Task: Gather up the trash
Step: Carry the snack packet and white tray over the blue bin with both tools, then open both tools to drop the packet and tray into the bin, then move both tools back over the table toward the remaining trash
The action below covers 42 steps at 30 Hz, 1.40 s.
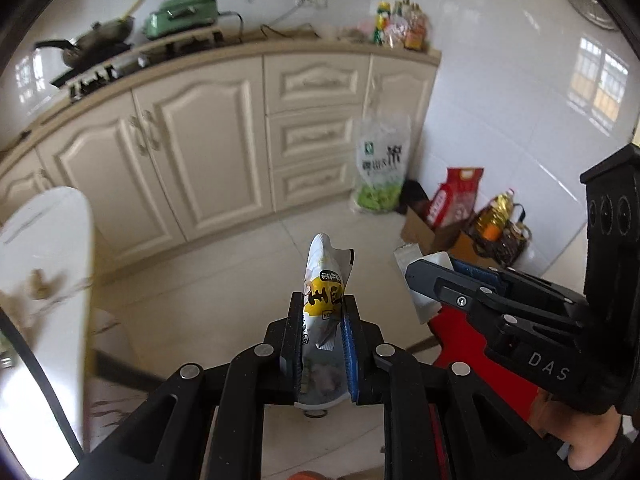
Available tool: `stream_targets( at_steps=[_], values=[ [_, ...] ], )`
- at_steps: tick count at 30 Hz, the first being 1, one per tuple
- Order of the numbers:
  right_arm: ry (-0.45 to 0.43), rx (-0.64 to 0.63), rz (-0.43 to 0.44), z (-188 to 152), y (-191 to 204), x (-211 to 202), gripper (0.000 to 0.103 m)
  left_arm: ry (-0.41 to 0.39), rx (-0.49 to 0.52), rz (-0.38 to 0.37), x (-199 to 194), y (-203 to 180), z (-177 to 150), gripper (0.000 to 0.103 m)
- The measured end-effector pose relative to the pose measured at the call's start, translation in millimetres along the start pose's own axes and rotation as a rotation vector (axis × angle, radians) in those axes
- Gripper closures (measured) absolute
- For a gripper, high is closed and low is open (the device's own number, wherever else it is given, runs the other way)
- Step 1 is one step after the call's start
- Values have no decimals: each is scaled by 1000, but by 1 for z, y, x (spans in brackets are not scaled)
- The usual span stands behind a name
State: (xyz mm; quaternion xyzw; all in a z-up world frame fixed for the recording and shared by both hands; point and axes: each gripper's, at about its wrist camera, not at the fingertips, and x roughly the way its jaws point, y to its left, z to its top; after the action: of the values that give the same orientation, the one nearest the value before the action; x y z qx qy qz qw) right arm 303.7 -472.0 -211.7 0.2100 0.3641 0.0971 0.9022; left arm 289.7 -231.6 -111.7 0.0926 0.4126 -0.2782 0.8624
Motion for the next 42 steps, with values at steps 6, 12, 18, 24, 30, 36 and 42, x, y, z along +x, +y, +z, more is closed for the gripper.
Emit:
stream_targets(
  at_steps=[6, 12, 18, 24, 30, 36, 42],
  values=[
    [45, 62, -20, -11, -42, 27, 78, 65, -17, -14, 72, 14, 37, 78],
    [96, 96, -11, -21, -60, 58, 78, 77, -4, 70, 111, 16, 55, 44],
    [113, 95, 4, -22, -57, 80, 78, 49, -38, 116, 105, 8, 44, 18],
    [111, 94, -7, -20, -53, 89, 71, 30, -56, 126, 81, 11, 31, 18],
    [99, 101, -30, -14, -40, 82, 45, -13, -36, 154, 35, 14, 15, 18],
    [42, 43, -36, -3, 2, 45, 39, -108, -39, 182, -33, 21, -11, 16],
    [-47, -36, -19, 11, 64, 1, 28, -226, -56, 215, -114, 38, -49, 10]
  ],
)
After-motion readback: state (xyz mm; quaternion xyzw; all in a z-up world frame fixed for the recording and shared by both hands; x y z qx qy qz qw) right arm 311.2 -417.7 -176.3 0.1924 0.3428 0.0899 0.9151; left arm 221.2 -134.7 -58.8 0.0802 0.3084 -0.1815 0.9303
